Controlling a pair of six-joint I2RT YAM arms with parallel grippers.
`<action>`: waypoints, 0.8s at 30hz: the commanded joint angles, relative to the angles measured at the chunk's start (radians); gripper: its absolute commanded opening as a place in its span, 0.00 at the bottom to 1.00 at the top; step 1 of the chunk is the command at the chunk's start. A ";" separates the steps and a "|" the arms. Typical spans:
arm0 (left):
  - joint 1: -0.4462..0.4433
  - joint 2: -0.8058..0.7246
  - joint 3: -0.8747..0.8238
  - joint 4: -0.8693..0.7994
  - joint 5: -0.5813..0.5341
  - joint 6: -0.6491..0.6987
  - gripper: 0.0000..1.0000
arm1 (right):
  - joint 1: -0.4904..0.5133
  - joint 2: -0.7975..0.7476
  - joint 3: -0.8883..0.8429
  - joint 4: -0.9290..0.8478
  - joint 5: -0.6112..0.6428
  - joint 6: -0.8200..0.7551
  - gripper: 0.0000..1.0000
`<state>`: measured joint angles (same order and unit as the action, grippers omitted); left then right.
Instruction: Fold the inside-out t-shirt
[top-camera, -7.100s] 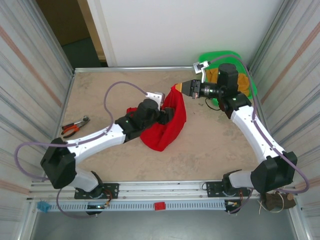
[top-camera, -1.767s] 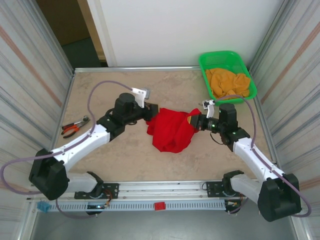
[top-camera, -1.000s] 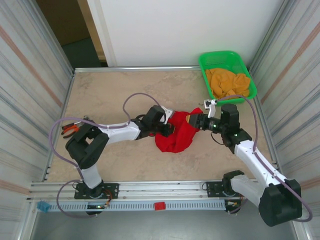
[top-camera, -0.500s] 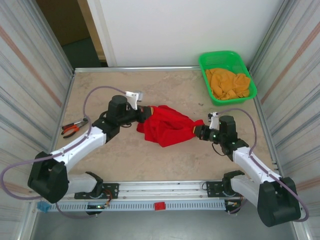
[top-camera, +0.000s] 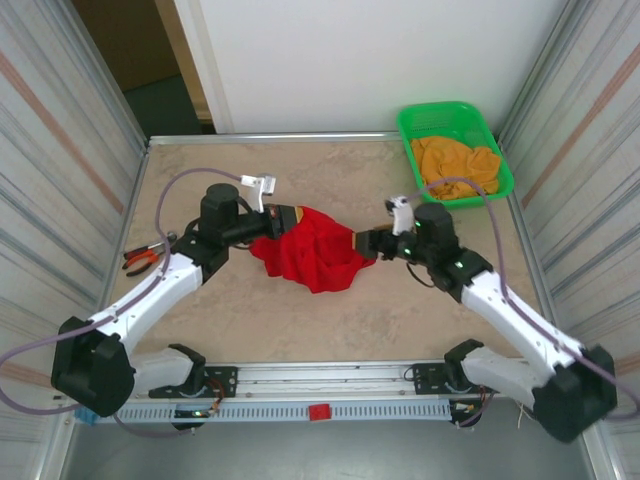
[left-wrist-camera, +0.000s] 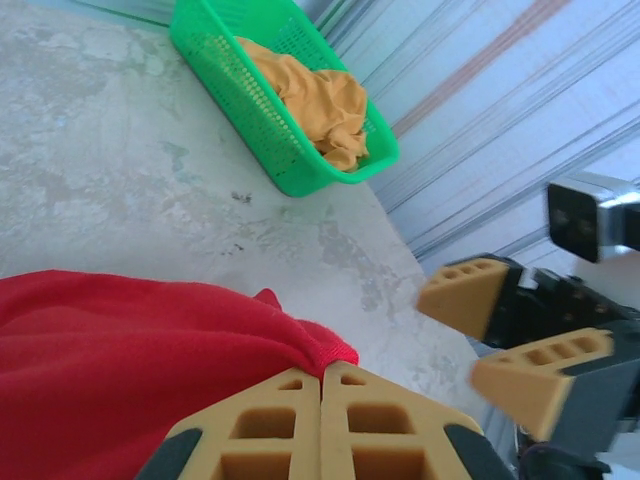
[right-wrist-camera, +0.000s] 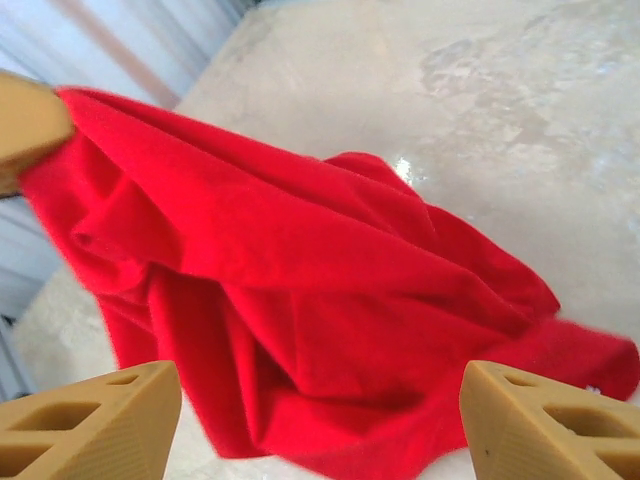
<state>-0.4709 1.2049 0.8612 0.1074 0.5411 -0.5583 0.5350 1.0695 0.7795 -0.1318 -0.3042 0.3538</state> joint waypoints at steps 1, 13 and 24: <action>0.002 -0.025 0.064 -0.019 0.065 0.009 0.00 | 0.069 0.159 0.087 -0.025 0.074 -0.165 0.73; 0.031 -0.007 0.084 -0.116 0.025 0.035 0.00 | 0.048 0.447 0.353 -0.143 -0.203 -0.292 0.00; 0.119 -0.015 0.028 -0.166 -0.150 0.122 0.44 | -0.041 0.207 0.295 -0.200 -0.421 -0.228 0.00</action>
<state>-0.3199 1.2186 0.8970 -0.0395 0.4316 -0.5114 0.5125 1.2884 1.0748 -0.3054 -0.6476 0.1043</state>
